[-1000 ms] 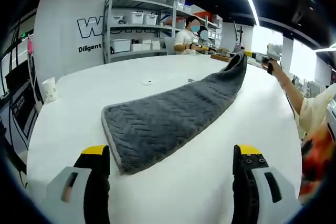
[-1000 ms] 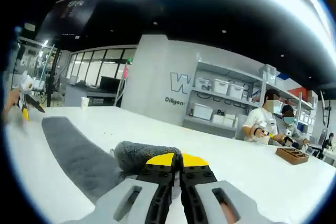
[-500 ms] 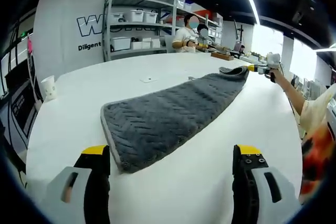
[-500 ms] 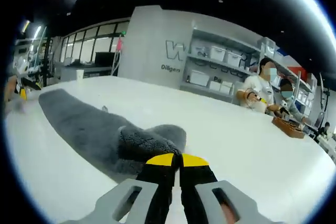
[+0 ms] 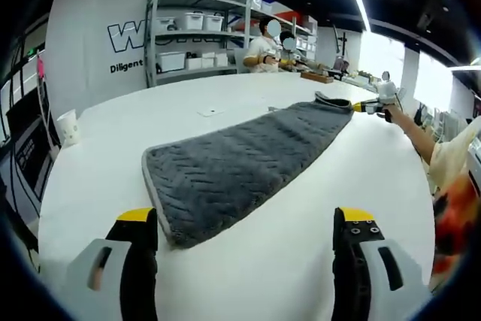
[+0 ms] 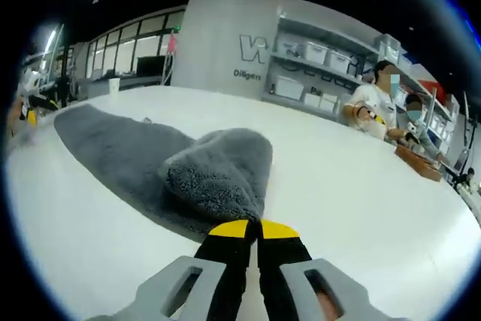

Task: Open the folded towel by lifting each exposed corner and separating the folded layers until the towel lies flat within the target outline without major curled edges

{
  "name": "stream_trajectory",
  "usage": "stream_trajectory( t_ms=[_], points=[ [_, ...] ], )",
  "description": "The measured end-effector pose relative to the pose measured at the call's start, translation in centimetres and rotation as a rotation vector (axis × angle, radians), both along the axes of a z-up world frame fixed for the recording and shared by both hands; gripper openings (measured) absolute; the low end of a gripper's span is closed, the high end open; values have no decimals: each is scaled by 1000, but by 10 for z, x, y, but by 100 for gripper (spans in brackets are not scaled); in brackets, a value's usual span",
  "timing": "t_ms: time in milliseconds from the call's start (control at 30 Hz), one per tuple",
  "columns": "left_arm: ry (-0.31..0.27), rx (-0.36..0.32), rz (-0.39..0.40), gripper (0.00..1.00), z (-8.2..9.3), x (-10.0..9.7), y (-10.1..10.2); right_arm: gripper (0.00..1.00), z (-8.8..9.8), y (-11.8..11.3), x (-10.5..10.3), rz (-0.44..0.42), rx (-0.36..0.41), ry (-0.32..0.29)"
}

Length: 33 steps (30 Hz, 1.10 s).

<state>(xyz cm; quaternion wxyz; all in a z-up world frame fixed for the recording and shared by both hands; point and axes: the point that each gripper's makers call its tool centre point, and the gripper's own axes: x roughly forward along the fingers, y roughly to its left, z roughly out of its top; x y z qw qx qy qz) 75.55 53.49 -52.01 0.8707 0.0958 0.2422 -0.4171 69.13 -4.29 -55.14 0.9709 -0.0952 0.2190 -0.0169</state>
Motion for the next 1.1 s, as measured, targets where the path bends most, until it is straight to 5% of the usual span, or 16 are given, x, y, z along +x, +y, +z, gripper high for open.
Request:
stream_trajectory(
  t_ms=[267,500,700,1100],
  points=[
    [10,6,-3,96,-2,-2,-1,0,3,-3,0,-14,52,-37],
    [6,-3,0,96,1,-1,0,29,21,-7,-6,-23,22,-70],
    [6,-3,1,96,1,-1,1,50,33,24,-9,100,-83,-54],
    [1,-4,0,96,3,1,3,36,45,76,14,221,-331,-74]
  ],
)
